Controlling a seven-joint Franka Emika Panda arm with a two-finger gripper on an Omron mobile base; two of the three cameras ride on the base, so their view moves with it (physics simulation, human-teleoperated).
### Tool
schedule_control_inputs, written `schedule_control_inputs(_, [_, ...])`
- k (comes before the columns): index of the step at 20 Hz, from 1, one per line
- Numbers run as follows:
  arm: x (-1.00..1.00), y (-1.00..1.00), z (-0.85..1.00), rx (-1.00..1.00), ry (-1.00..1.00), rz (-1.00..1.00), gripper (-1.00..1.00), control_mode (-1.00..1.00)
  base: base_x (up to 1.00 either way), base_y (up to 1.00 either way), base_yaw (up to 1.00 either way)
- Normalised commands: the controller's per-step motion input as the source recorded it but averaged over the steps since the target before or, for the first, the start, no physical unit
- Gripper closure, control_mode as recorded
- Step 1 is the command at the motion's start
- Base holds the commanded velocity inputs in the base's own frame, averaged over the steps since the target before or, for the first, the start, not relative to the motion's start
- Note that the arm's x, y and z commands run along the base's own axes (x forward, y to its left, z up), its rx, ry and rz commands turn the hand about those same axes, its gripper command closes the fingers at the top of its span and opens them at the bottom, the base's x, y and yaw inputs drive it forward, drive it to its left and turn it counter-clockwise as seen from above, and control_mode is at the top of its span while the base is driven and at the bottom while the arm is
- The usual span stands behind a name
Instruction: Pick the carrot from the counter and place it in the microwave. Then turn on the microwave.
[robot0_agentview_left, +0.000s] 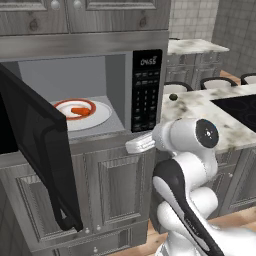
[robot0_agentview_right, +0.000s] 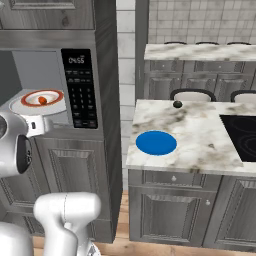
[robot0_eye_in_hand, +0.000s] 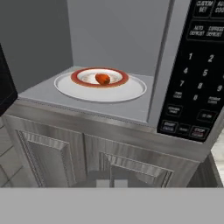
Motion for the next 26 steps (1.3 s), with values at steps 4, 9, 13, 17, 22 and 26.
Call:
schedule_control_inputs(4, [-0.66, -0.24, 0.04, 0.03, -0.07, 0.00, 1.00, -1.00, 0.00, 0.00, 0.00])
schedule_control_inputs(9, [-0.68, -0.17, 0.01, 0.03, -0.10, 0.00, 1.00, -1.00, 0.00, 0.00, 0.00])
schedule_control_inputs(13, [-0.70, -0.13, 0.00, 0.02, -0.15, 0.00, 1.00, -1.00, 0.00, 0.00, 0.00])
schedule_control_inputs(17, [-0.69, -0.12, 0.01, 0.00, -0.16, 0.00, 1.00, -1.00, 0.00, 0.00, 0.00])
schedule_control_inputs(22, [-0.71, -0.12, 0.04, 0.00, -0.16, 0.00, 1.00, -1.00, 0.00, 0.00, 0.00])
schedule_control_inputs(26, [-0.64, -0.08, 0.03, 0.00, -0.15, 0.00, 1.00, -1.00, 0.00, 0.00, 0.00])
